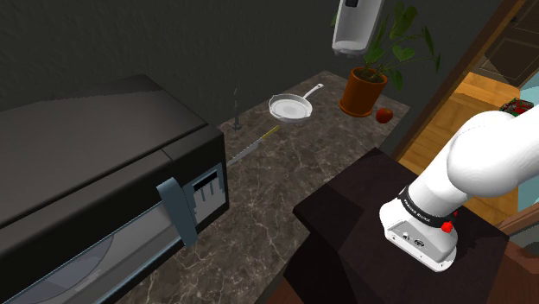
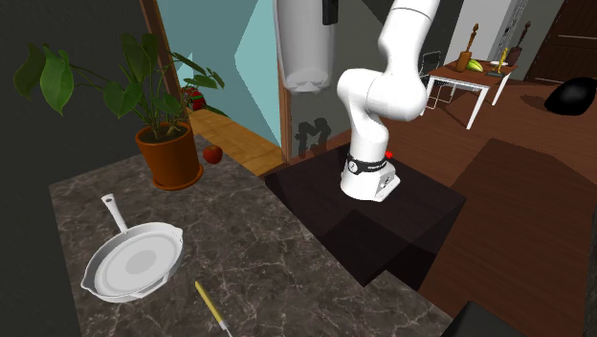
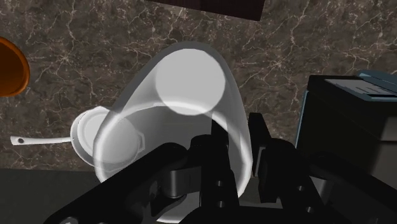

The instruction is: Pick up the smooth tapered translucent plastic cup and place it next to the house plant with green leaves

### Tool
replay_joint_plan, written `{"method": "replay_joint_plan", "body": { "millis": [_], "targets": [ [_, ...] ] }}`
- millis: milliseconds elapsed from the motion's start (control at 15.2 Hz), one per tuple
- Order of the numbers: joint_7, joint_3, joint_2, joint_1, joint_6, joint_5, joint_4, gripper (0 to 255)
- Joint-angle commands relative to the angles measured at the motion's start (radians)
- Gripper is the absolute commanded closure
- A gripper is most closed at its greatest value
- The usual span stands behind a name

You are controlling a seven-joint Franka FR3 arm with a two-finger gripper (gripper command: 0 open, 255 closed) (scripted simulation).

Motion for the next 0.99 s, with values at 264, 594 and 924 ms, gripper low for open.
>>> {"method": "replay_joint_plan", "body": {
  "millis": [264, 594, 924],
  "targets": [
    [0.008, 0.000, 0.045, -0.002, -0.083, -0.004, 0.128, 255],
    [0.017, 0.002, 0.091, -0.004, -0.155, -0.008, 0.246, 255],
    [0.028, 0.006, 0.146, -0.005, -0.232, -0.012, 0.378, 255]
  ]
}}
